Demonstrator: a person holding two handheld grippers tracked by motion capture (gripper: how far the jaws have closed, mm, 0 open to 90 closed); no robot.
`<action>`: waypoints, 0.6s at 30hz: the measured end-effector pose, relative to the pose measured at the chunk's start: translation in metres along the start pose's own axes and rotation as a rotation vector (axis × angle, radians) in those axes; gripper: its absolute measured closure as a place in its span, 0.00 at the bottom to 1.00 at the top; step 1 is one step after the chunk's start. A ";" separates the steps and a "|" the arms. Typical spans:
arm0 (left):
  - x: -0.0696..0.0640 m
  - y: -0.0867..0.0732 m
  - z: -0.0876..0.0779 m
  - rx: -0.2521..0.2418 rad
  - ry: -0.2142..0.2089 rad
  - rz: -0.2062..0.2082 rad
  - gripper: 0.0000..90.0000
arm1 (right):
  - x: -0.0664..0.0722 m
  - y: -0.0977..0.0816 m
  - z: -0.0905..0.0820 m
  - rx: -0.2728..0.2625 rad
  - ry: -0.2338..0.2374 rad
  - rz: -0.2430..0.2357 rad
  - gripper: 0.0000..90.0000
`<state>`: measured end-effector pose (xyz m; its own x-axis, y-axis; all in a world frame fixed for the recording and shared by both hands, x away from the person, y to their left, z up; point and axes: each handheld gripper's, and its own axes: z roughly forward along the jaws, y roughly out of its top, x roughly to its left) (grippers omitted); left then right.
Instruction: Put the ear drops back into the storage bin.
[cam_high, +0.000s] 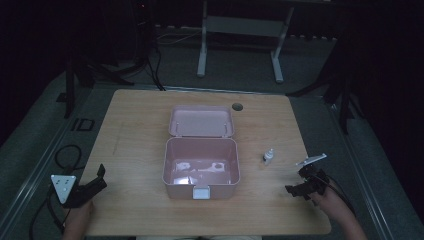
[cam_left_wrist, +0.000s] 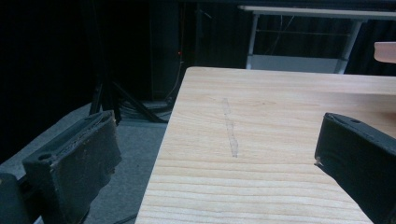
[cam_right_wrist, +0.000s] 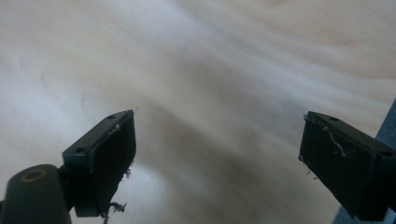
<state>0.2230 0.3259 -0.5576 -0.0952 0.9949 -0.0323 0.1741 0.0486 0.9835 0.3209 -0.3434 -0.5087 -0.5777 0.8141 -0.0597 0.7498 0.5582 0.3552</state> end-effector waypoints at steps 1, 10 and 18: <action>0.000 0.000 0.000 0.001 -0.002 0.000 0.00 | 0.001 0.002 0.000 0.041 0.001 -0.014 0.12; 0.000 0.000 0.000 0.002 -0.007 -0.002 0.00 | 0.007 0.016 -0.003 0.221 0.043 -0.124 0.12; 0.001 0.000 0.001 0.007 -0.017 -0.003 0.00 | 0.012 0.039 -0.006 0.370 0.069 -0.284 0.12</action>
<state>0.2238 0.3269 -0.5578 -0.0794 0.9961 -0.0379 0.1811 0.0518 0.9821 0.3415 -0.3130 -0.4902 -0.7871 0.6156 -0.0395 0.6167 0.7869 -0.0238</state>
